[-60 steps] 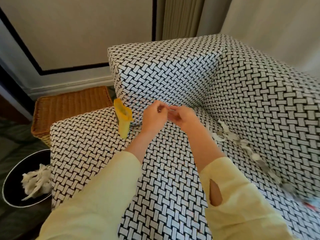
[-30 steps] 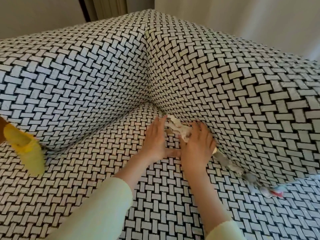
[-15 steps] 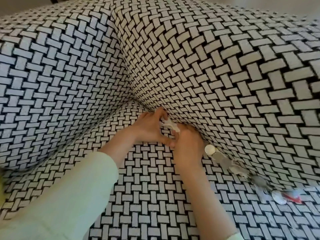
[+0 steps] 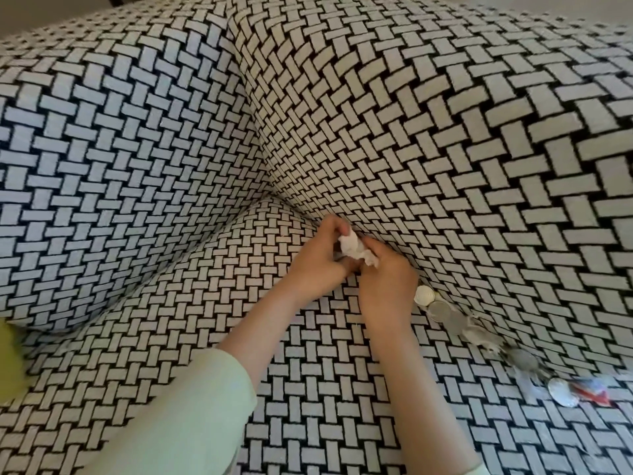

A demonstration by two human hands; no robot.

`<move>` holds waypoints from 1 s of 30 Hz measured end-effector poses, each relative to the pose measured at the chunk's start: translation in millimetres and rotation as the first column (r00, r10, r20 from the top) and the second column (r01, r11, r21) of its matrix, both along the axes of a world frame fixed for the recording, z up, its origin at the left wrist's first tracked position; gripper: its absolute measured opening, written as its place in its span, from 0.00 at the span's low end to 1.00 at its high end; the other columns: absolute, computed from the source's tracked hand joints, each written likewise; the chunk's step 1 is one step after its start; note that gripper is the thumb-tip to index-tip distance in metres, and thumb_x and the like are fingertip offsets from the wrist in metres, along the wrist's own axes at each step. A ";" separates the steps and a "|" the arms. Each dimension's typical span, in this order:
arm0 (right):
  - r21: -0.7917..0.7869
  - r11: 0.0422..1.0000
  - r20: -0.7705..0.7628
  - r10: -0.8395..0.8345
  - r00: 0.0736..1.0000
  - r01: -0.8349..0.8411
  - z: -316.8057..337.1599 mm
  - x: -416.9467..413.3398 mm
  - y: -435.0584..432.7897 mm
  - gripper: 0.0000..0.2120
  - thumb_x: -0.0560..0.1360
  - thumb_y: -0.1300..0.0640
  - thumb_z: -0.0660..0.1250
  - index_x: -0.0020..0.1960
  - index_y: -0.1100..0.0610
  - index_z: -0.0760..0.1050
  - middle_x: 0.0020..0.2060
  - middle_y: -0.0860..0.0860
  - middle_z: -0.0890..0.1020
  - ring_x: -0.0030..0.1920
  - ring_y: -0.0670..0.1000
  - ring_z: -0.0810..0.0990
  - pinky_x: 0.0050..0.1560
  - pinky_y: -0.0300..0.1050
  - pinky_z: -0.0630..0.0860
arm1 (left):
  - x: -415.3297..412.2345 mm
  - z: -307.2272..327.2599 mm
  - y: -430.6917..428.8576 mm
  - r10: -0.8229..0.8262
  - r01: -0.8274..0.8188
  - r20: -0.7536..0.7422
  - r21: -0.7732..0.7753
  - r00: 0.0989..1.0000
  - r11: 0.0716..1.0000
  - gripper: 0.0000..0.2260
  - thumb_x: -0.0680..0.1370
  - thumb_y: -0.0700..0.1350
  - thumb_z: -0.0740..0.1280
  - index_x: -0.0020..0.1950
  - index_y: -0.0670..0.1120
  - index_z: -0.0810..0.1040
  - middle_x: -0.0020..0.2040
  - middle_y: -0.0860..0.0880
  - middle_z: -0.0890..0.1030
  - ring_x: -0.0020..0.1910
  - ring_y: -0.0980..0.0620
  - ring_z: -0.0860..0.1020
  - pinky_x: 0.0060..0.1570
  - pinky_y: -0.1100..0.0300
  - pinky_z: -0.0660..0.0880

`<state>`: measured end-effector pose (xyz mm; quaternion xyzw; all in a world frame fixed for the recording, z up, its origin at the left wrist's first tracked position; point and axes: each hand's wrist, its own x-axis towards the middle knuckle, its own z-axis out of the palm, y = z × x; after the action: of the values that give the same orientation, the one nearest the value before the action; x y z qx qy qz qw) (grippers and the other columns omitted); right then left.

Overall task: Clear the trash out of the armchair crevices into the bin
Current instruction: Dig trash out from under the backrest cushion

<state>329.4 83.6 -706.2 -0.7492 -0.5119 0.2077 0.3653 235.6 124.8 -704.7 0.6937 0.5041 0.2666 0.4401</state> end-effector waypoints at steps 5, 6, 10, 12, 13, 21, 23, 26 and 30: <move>0.045 0.999 -0.217 -0.005 0.976 0.015 4.9 -0.3 -3.4 0.20 0.73 0.70 0.59 0.59 0.54 0.78 0.48 0.49 0.83 0.44 0.46 0.76 0.44 0.33 0.67 | 8.2 3.2 -13.0 0.123 -0.119 0.295 -0.031 0.948 0.992 0.19 0.72 0.29 0.64 0.44 0.54 0.65 0.43 0.54 0.74 0.43 0.58 0.74 0.47 0.66 0.73; 0.060 0.998 -0.284 -0.005 0.959 0.022 6.9 -0.7 -3.9 0.20 0.73 0.71 0.59 0.59 0.54 0.78 0.46 0.47 0.82 0.43 0.44 0.76 0.45 0.33 0.69 | 6.9 7.0 -14.2 0.145 -0.124 0.360 -0.082 0.921 0.989 0.19 0.72 0.27 0.64 0.45 0.52 0.65 0.44 0.52 0.75 0.43 0.57 0.74 0.45 0.68 0.73; 0.054 0.997 -0.448 -0.023 0.894 0.053 11.8 -3.9 -5.1 0.20 0.73 0.73 0.57 0.57 0.55 0.77 0.41 0.42 0.78 0.43 0.43 0.76 0.42 0.30 0.69 | -4.2 20.3 -13.9 0.347 -0.164 0.636 -0.329 0.690 0.930 0.19 0.64 0.28 0.60 0.48 0.48 0.70 0.43 0.50 0.77 0.45 0.53 0.77 0.41 0.64 0.75; 0.027 0.998 -0.494 -0.031 0.869 0.051 17.0 -5.2 -7.7 0.20 0.73 0.73 0.55 0.55 0.54 0.76 0.39 0.42 0.78 0.42 0.45 0.75 0.39 0.29 0.69 | -15.5 23.5 -13.2 0.378 -0.222 0.654 -0.312 0.655 0.924 0.19 0.65 0.30 0.61 0.50 0.49 0.71 0.47 0.50 0.78 0.49 0.53 0.77 0.49 0.61 0.73; 0.017 0.999 -0.511 -0.021 0.859 0.035 18.8 -4.3 -8.2 0.19 0.73 0.72 0.55 0.53 0.53 0.76 0.38 0.43 0.78 0.41 0.46 0.76 0.40 0.31 0.71 | -21.5 24.9 -13.8 0.339 -0.244 0.579 -0.238 0.742 0.940 0.18 0.69 0.30 0.63 0.52 0.50 0.71 0.51 0.50 0.77 0.53 0.54 0.76 0.54 0.60 0.72; -0.092 0.993 -0.607 -0.119 0.786 0.079 21.4 6.8 -6.8 0.21 0.75 0.65 0.53 0.25 0.53 0.64 0.21 0.46 0.67 0.26 0.48 0.63 0.31 0.41 0.59 | -22.3 3.7 -30.1 -0.104 0.173 -0.347 0.173 0.932 0.970 0.27 0.72 0.49 0.70 0.69 0.53 0.69 0.71 0.56 0.68 0.72 0.58 0.58 0.73 0.57 0.46; -0.037 0.995 -0.650 -0.091 0.755 0.089 23.1 6.3 -7.6 0.23 0.75 0.61 0.55 0.22 0.51 0.65 0.19 0.44 0.69 0.26 0.48 0.65 0.31 0.43 0.61 | -17.8 2.0 -32.3 -0.043 0.095 -0.225 0.227 0.973 0.969 0.17 0.73 0.40 0.69 0.61 0.49 0.78 0.63 0.53 0.77 0.63 0.58 0.71 0.68 0.61 0.63; 0.043 0.999 -0.684 0.019 0.729 0.015 27.2 2.4 -9.3 0.20 0.77 0.47 0.59 0.28 0.52 0.73 0.25 0.49 0.76 0.30 0.47 0.73 0.34 0.42 0.70 | -8.9 0.1 -35.5 0.098 -0.036 -0.232 0.262 0.968 0.965 0.08 0.75 0.37 0.67 0.51 0.43 0.83 0.46 0.47 0.84 0.41 0.54 0.79 0.41 0.69 0.71; 0.115 0.993 -0.707 0.081 0.702 0.001 29.0 -1.2 -9.5 0.20 0.76 0.54 0.63 0.26 0.55 0.71 0.16 0.44 0.69 0.19 0.40 0.65 0.24 0.32 0.62 | -1.4 6.1 -29.3 0.244 -0.233 -0.072 0.135 0.967 0.963 0.11 0.76 0.33 0.63 0.38 0.46 0.78 0.32 0.56 0.75 0.30 0.62 0.74 0.31 0.76 0.68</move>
<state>328.2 74.1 -677.2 -0.5796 -0.3580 0.4605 0.5691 234.2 95.5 -698.6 0.6653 0.5851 0.3179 0.3376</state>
